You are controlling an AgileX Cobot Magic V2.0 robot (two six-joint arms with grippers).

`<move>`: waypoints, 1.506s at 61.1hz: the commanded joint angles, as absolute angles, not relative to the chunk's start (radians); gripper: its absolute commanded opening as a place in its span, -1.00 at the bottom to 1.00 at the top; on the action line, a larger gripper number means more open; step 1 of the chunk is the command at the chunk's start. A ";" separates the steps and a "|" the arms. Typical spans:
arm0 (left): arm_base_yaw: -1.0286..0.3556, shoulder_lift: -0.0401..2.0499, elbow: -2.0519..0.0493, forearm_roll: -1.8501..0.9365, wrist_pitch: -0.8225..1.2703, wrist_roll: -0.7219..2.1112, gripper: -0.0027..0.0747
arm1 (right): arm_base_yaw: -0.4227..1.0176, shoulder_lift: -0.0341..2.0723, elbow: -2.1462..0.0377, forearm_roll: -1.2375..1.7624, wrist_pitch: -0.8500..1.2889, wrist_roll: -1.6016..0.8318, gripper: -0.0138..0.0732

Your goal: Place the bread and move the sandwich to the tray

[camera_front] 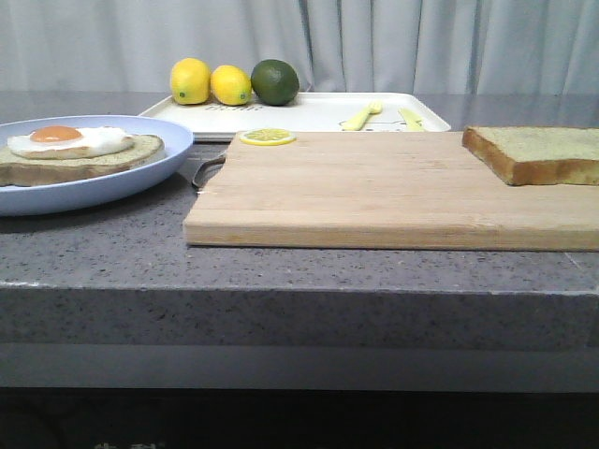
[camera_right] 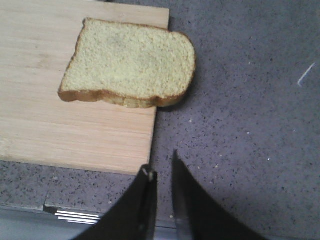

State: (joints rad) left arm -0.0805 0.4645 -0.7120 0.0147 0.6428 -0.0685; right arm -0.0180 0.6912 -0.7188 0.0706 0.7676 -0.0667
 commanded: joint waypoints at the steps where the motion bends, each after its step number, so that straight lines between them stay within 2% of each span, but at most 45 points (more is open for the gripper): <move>1: -0.084 0.483 -0.738 0.037 0.572 -0.069 -0.59 | -0.015 0.714 -0.751 0.060 0.721 -0.071 0.12; 6: -0.084 0.483 -0.738 0.052 0.572 -0.069 -0.21 | -0.015 0.724 -0.751 0.061 0.721 -0.071 0.49; 9: -0.084 0.483 -0.738 0.059 0.572 -0.069 0.00 | -0.015 0.726 -0.751 0.061 0.721 -0.071 0.63; 12: -0.084 0.483 -0.738 0.058 0.572 -0.069 0.20 | -0.015 0.726 -0.751 0.062 0.721 -0.071 0.69; 16: -0.084 0.483 -0.738 0.056 0.572 -0.069 0.28 | -0.015 0.726 -0.750 0.064 0.722 -0.071 0.67; 26: -0.088 0.491 -0.738 0.038 0.572 -0.069 0.27 | -0.015 0.735 -0.757 0.091 0.740 -0.071 0.65; 36: -0.155 0.520 -0.738 0.038 0.572 -0.067 0.27 | -0.015 0.808 -0.827 0.096 0.853 -0.071 0.65; 53: -0.312 0.538 -0.738 0.094 0.570 -0.066 0.27 | -0.015 1.014 -1.012 0.105 1.088 -0.087 0.65; 63: -0.335 0.538 -0.738 0.112 0.565 -0.066 0.27 | -0.042 1.130 -1.116 0.149 1.156 -0.139 0.65; 71: -0.335 0.538 -0.738 0.110 0.565 -0.066 0.27 | -0.154 1.214 -1.194 0.274 1.234 -0.237 0.65; 84: -0.335 0.538 -0.738 0.110 0.565 -0.066 0.27 | -0.440 1.307 -1.208 0.637 1.283 -0.439 0.65; 92: -0.335 0.538 -0.738 0.110 0.565 -0.066 0.27 | -0.522 1.365 -1.207 0.750 1.310 -0.508 0.65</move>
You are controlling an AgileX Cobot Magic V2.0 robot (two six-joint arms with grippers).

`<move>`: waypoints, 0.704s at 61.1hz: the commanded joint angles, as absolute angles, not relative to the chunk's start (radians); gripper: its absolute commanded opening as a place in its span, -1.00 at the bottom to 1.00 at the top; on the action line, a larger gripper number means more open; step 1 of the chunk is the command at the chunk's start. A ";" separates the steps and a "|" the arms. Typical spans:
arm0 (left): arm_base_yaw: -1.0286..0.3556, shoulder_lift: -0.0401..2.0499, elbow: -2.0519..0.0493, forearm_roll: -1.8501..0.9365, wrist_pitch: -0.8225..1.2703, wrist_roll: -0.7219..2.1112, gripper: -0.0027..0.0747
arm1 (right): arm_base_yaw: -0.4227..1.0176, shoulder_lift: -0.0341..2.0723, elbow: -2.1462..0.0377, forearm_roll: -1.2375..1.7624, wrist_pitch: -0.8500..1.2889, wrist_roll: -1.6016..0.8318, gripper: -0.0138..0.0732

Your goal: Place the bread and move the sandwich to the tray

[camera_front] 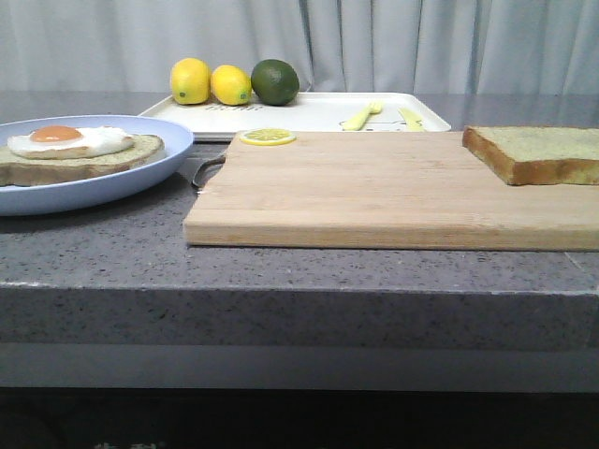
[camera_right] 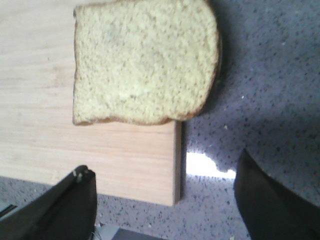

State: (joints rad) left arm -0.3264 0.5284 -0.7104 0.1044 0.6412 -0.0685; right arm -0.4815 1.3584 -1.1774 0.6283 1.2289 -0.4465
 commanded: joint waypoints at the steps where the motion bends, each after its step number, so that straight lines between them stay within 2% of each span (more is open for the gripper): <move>1: -0.335 0.538 -0.738 0.110 0.565 -0.066 0.27 | -0.529 1.377 -1.207 0.756 1.312 -0.515 0.65; 23: -0.335 0.538 -0.738 0.110 0.565 -0.066 0.27 | -0.537 1.597 -1.207 0.894 1.333 -0.622 0.65; 43: -0.335 0.538 -0.738 0.110 0.565 -0.066 0.27 | -0.534 1.697 -1.207 0.997 1.333 -0.700 0.65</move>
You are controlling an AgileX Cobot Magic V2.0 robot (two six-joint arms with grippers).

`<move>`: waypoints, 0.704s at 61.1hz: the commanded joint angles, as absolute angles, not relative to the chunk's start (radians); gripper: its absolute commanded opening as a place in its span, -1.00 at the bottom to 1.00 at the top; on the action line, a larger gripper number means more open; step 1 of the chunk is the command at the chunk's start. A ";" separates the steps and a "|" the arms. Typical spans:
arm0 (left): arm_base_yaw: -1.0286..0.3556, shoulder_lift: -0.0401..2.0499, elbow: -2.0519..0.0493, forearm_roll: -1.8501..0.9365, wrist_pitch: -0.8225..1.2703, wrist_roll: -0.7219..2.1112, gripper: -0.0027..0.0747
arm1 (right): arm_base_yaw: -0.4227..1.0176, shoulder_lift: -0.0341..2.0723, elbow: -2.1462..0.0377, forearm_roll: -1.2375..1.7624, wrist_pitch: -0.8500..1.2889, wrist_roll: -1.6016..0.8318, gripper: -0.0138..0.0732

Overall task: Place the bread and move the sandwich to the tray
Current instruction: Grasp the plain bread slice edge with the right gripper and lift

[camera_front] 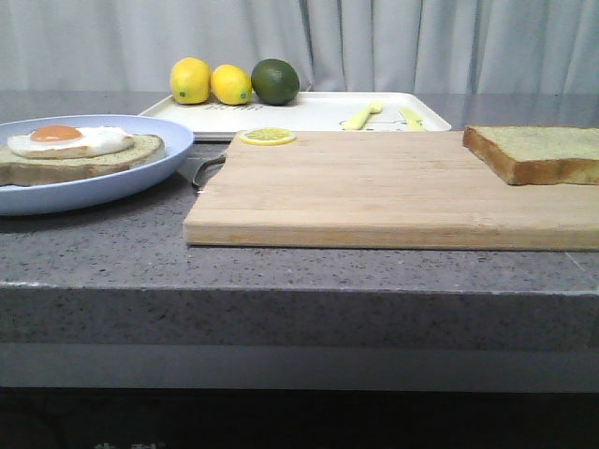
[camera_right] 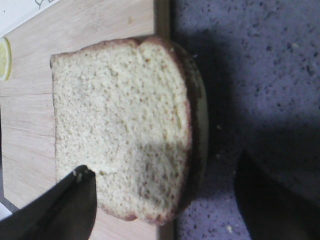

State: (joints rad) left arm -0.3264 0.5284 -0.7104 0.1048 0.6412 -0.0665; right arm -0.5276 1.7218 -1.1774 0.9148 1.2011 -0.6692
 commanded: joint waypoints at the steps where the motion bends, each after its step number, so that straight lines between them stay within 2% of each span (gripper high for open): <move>1: -0.335 0.538 -0.738 0.110 0.565 -0.066 0.27 | -0.534 1.700 -1.207 1.001 1.333 -0.701 0.65; 36: -0.335 0.538 -0.738 0.110 0.564 -0.066 0.27 | -0.452 1.743 -1.207 1.040 1.334 -0.723 0.64; 43: -0.335 0.538 -0.738 0.110 0.564 -0.066 0.27 | -0.447 1.743 -1.207 1.041 1.334 -0.723 0.46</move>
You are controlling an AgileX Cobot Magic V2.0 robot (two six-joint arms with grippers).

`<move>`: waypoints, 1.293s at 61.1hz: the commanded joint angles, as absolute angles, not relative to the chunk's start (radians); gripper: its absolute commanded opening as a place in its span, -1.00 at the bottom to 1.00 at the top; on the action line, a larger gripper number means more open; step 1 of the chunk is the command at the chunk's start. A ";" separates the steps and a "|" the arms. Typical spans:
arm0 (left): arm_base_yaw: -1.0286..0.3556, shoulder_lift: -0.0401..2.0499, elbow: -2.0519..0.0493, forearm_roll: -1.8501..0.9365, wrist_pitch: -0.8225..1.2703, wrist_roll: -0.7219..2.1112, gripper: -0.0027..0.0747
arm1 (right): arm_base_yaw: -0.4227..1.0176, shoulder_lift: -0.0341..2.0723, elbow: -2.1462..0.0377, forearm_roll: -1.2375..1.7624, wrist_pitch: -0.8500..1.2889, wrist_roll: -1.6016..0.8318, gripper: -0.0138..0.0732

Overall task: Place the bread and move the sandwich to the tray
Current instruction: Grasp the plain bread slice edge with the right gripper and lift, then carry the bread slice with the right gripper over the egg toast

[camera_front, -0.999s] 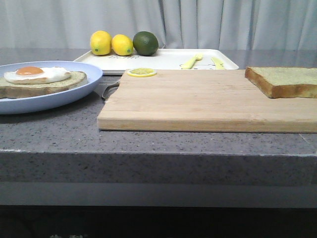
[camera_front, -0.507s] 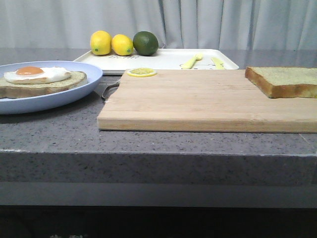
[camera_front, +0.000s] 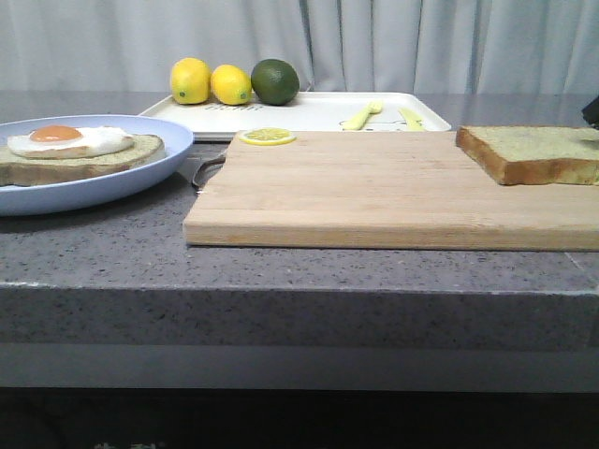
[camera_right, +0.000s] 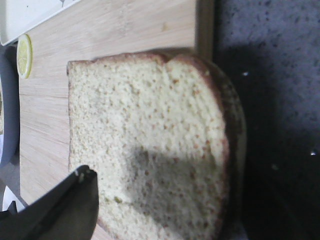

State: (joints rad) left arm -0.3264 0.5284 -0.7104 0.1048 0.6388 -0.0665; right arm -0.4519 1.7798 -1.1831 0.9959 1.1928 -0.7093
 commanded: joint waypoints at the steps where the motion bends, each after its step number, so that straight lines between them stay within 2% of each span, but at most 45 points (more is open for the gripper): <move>1: -0.335 0.538 -0.738 0.110 0.564 -0.066 0.27 | -0.447 1.743 -1.207 1.041 1.334 -0.723 0.39; 12: -0.335 0.538 -0.738 0.110 0.564 -0.066 0.27 | -0.447 1.743 -1.207 1.049 1.334 -0.723 -0.14; 15: -0.335 0.538 -0.738 0.110 0.564 -0.066 0.27 | -0.447 1.742 -1.207 1.049 1.334 -0.723 -0.26; 19: -0.335 0.538 -0.738 0.110 0.564 -0.066 0.27 | -0.447 1.735 -1.207 1.051 1.334 -0.721 -0.31; 39: -0.335 0.538 -0.738 0.110 0.564 -0.066 0.27 | -0.447 1.596 -1.207 1.096 1.334 -0.716 -0.33; 60: -0.335 0.538 -0.738 0.112 0.564 -0.066 0.27 | -0.432 1.474 -1.207 1.298 1.334 -0.715 -0.33; 68: -0.335 0.538 -0.738 0.112 0.562 -0.066 0.27 | -0.366 1.467 -1.207 1.377 1.334 -0.715 -0.33; 79: -0.335 0.538 -0.738 0.112 0.562 -0.066 0.27 | -0.187 1.468 -1.207 1.494 1.281 -0.715 -0.33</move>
